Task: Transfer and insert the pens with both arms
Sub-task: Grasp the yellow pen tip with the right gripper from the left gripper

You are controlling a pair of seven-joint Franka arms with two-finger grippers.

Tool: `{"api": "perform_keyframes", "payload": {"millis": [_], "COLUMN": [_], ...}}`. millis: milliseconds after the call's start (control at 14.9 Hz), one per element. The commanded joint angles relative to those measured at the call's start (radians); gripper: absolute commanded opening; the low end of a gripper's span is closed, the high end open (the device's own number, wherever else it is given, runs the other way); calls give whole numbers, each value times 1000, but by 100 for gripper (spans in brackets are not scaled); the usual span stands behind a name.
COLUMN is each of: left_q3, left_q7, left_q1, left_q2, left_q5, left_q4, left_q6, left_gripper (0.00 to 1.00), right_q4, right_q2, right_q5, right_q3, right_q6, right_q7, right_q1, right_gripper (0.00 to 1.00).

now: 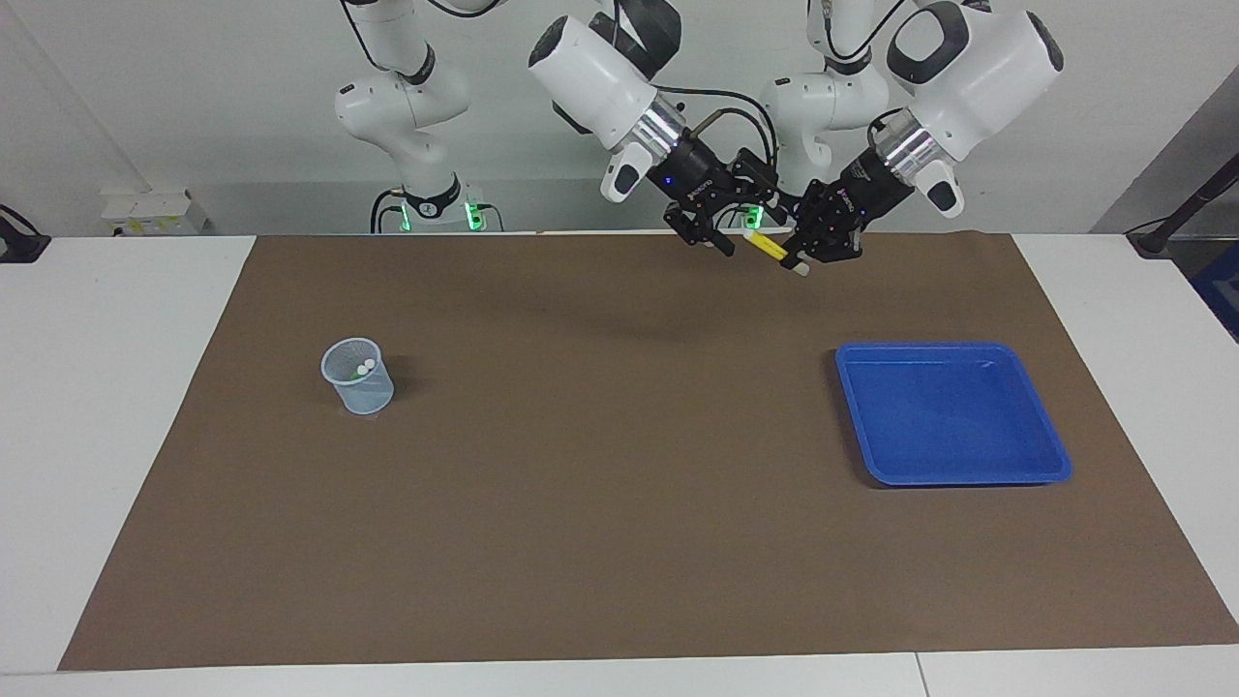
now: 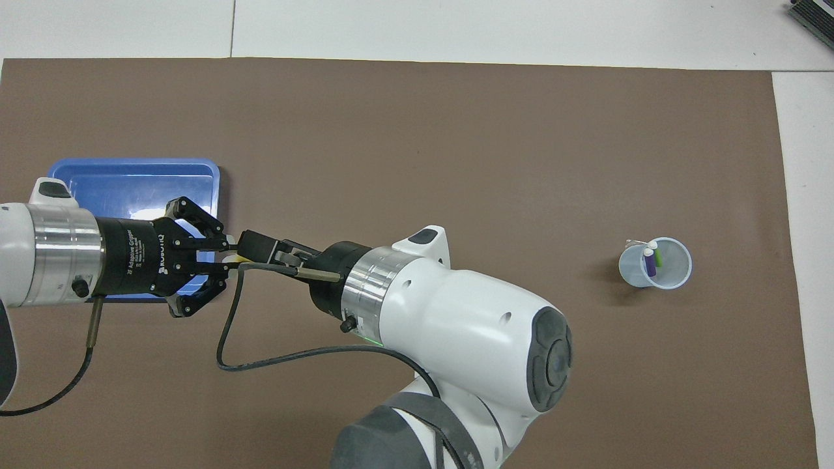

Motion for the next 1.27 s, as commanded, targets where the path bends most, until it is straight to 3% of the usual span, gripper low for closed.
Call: {"api": "perform_keyframes", "payload": {"millis": [0,67,402,804,1005,1206], "left_q3": [13,13,13,14,14,13], "left_q7": [-15,-15,-15,-15,-15,-15], "left_q1": [-20,-27,-26,-26,-27,-26], "left_q2": [-38,-38,-43,-46,-46,-46], "left_q5": [-14,-14,-14,-14,-14,-14], "left_q4": [-37,-37,-37,-37,-37,-37], "left_q6": [9,9,6,3,3,2], "left_gripper": [0,0,0,0,0,0], "right_q4": [26,26,19,16,6,6], "right_q2": [25,25,25,27,25,27], "right_q5": [-26,-26,-26,-26,-25,-25], "right_q3": [1,1,1,1,1,1], "right_q6": [11,11,8,8,8,6], "right_q7": [-11,-11,-11,-12,-12,-11], "right_q1": [6,6,13,11,10,8], "right_gripper": [66,60,57,32,10,0]}}
